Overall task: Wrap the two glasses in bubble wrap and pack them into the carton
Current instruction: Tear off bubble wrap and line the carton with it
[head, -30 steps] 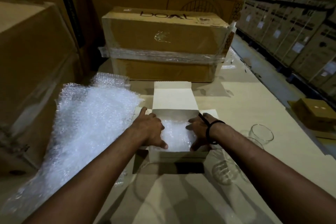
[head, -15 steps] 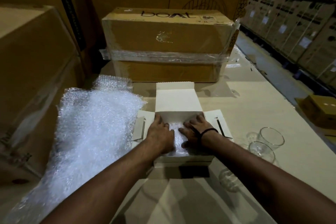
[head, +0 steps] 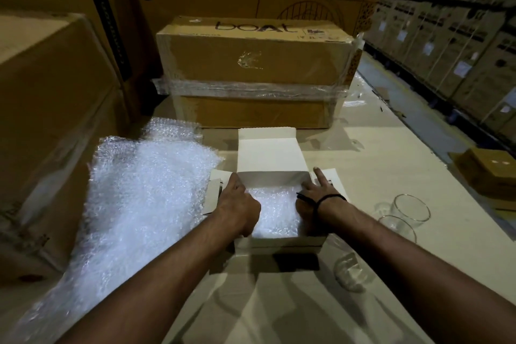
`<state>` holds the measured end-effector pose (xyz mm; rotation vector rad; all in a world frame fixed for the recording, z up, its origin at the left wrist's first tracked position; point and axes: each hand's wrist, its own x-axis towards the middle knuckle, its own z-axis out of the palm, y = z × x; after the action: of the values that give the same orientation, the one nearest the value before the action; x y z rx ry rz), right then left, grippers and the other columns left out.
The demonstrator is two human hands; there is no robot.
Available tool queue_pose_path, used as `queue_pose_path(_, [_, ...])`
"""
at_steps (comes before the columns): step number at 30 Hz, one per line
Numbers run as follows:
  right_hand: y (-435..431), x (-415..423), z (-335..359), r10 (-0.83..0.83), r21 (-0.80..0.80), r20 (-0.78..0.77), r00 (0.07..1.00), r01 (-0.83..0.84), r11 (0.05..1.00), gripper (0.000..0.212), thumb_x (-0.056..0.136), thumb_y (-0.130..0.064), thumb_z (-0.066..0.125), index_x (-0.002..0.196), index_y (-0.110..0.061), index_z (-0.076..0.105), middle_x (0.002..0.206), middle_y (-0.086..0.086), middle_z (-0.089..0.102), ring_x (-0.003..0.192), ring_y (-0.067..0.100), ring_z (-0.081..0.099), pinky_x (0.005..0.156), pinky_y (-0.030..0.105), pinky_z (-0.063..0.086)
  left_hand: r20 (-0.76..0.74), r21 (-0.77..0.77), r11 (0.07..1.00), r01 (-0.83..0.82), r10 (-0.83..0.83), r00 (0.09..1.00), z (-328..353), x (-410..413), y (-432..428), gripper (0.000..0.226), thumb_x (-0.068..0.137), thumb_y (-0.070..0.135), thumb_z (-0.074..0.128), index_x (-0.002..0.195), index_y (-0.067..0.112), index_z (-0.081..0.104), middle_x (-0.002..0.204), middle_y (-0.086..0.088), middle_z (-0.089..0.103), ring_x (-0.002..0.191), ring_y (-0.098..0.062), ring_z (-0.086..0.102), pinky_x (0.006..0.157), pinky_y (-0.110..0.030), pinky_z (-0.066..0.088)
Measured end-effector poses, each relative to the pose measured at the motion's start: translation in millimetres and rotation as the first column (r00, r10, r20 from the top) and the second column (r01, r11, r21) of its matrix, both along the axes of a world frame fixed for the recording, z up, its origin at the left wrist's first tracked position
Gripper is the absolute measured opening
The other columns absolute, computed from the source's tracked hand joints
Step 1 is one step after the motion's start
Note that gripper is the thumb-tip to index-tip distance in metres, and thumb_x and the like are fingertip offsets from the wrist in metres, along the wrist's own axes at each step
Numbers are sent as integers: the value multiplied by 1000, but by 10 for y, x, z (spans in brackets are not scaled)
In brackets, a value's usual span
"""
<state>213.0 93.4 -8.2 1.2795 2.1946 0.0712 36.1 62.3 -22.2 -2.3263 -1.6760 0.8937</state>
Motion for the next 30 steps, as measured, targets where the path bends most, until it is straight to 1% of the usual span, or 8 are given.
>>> queue_pose_path(3, [2,-12,-8,133,44,-130,983,-128,991,32,90,-30,50,118,-22,62,138,5,50,139,26,29,118,47,-6,81,28,999,34,-36,996,49,3,-15,44,85,58,60,109,22,67,126,-7,63,135,-32,37,114,-58,2])
queue_pose_path(5, [-11,-64,-41,142,-19,-187,972,-148,989,37,85,-39,59,122,-31,58,139,1,49,136,23,35,118,40,3,113,2,1000,21,-21,993,52,67,-56,41,89,57,55,107,22,68,126,-8,64,134,-32,39,115,-57,2])
queue_pose_path(9, [-9,-167,-206,141,-21,-151,978,-146,989,42,86,-45,58,124,-32,48,138,2,48,128,25,42,113,45,18,121,-47,998,-32,38,992,33,161,-44,32,94,47,53,109,22,66,130,-12,61,135,-32,40,116,-59,-4])
queue_pose_path(14, [156,-237,-123,19,-15,-281,960,-25,1000,79,71,-65,66,137,-29,41,141,1,46,124,27,48,103,41,39,242,29,999,-40,32,970,179,17,-100,28,88,47,60,101,23,69,113,-6,68,118,-24,54,115,-53,8])
queue_pose_path(21, [138,-373,-299,42,-52,-131,991,-49,997,73,85,-69,44,148,-37,23,157,-4,22,140,25,29,114,48,22,468,92,995,-29,-18,883,75,-228,-459,63,101,55,24,94,17,73,125,-2,66,142,-15,33,117,-54,-3])
queue_pose_path(23, [94,-294,-208,-9,-40,-211,977,0,999,69,85,-68,46,145,-36,33,154,-3,31,138,25,33,114,44,23,555,255,967,-21,-128,822,-10,-293,-576,61,98,58,25,100,24,76,127,6,65,137,-14,40,117,-50,3])
queue_pose_path(25, [-28,-125,-126,-68,47,-361,930,91,995,63,85,-67,46,140,-36,42,150,-3,38,138,23,33,115,42,20,591,439,897,-50,-247,768,-137,-389,-717,51,92,57,37,90,27,78,122,6,68,127,-19,53,112,-46,18])
queue_pose_path(30, [-657,269,-256,-229,157,-561,796,373,914,71,85,-72,25,145,-36,33,159,1,14,147,19,4,118,40,4,675,590,782,-199,-342,654,-482,-526,-926,31,89,38,52,86,19,77,118,-5,70,118,-27,60,99,-45,42])
